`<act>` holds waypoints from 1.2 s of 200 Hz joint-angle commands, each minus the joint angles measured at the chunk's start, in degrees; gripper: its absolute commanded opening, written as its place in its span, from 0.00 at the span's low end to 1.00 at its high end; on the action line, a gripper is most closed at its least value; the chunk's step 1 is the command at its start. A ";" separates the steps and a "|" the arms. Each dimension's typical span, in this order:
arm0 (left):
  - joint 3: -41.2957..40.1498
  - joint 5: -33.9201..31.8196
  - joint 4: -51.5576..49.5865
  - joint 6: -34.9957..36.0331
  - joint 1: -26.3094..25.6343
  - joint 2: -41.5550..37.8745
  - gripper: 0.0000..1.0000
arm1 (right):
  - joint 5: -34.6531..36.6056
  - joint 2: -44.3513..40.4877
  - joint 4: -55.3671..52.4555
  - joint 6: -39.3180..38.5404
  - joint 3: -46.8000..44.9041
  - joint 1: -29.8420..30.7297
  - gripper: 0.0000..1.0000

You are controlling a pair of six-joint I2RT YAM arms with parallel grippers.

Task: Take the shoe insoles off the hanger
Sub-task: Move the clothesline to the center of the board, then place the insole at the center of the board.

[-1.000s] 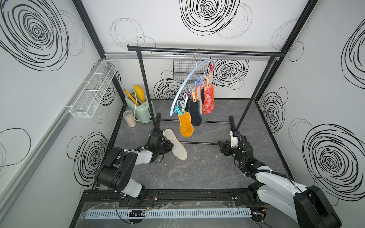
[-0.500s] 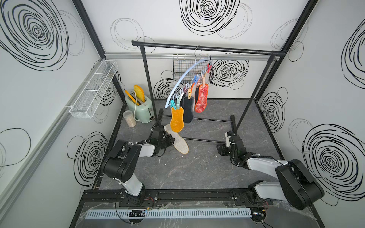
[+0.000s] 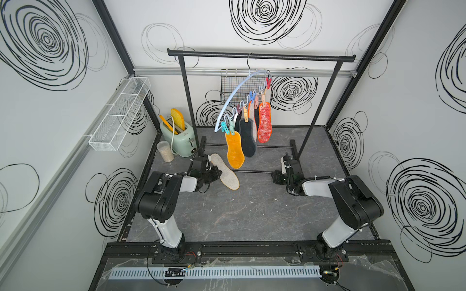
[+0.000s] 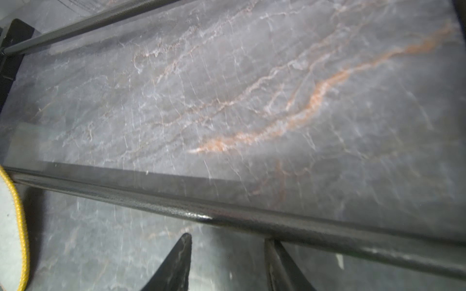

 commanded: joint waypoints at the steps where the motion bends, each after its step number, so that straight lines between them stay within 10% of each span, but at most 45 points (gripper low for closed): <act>1: 2.31 1.27 -0.24 0.92 1.44 1.94 0.00 | -0.53 2.62 -0.94 -0.21 2.23 -0.33 0.49; 147: -14.30 10.88 -10.86 -3.38 -11.63 -28.90 0.00 | -4.95 -23.51 -7.93 -2.58 -4.81 -3.33 0.56; 240: -1.14 10.68 10.28 -13.94 -37.29 -4.35 0.00 | -3.44 -34.72 -10.17 -1.39 -8.33 -8.33 0.58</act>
